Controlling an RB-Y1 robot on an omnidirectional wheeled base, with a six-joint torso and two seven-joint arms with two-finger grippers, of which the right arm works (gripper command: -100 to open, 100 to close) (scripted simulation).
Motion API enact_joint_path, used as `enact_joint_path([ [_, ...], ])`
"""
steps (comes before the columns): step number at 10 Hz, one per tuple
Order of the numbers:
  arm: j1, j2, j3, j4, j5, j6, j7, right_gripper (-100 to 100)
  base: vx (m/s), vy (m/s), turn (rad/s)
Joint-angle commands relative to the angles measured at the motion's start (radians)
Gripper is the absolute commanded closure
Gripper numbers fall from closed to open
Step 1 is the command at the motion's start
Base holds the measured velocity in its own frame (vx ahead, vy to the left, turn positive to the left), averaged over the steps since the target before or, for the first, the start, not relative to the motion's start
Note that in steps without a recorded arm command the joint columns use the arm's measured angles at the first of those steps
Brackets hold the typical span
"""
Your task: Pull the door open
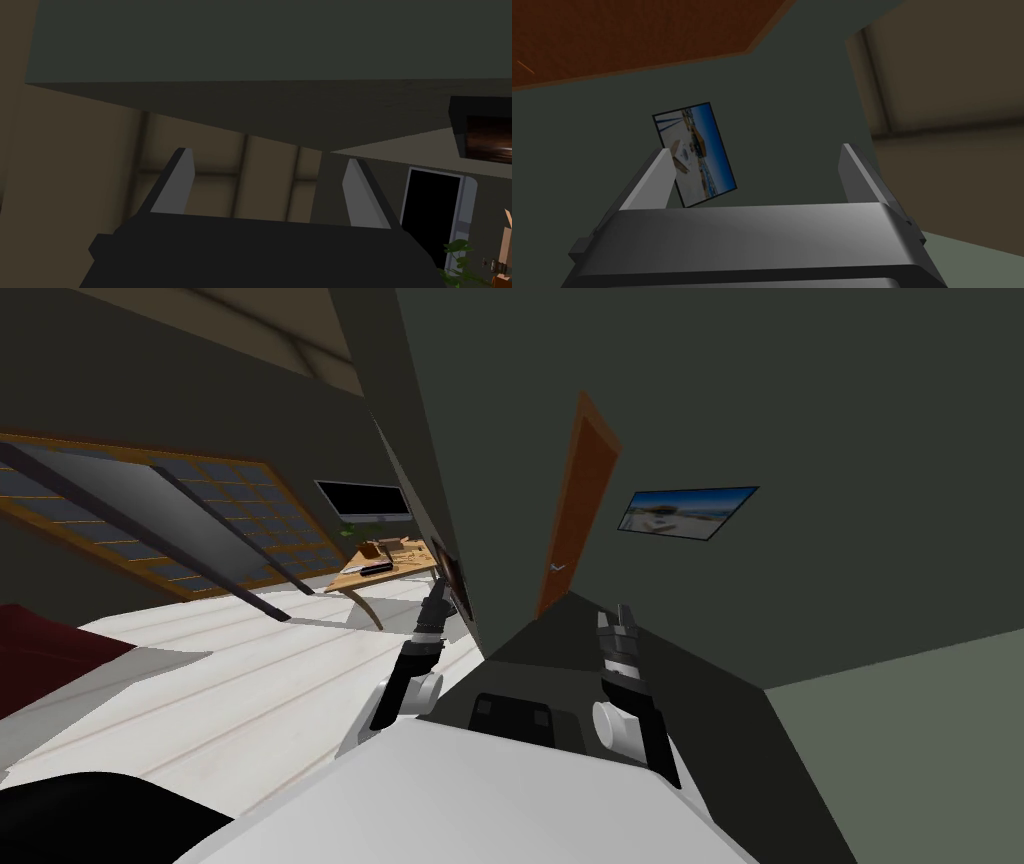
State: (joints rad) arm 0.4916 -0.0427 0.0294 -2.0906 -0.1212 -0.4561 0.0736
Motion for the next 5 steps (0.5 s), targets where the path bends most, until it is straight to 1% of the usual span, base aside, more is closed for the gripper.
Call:
enact_joint_path([
  [1, -0.011, -0.006, 0.004, 0.031, -0.005, -0.011, 0.0, -100, 0.1, -0.1, 0.103],
  [2, -0.023, -0.012, 0.007, 0.059, -0.011, -0.018, -0.001, -100, 0.085, -0.105, 0.126],
  [3, -0.029, -0.015, 0.009, 0.074, -0.014, -0.022, -0.001, -100, 0.09, -0.112, 0.136],
  [4, -0.043, -0.022, 0.012, 0.106, -0.02, -0.03, -0.002, -100, 0.124, -0.135, 0.157],
  [5, -0.05, -0.025, 0.013, 0.122, -0.024, -0.034, -0.003, -100, 0.094, -0.135, 0.172],
])
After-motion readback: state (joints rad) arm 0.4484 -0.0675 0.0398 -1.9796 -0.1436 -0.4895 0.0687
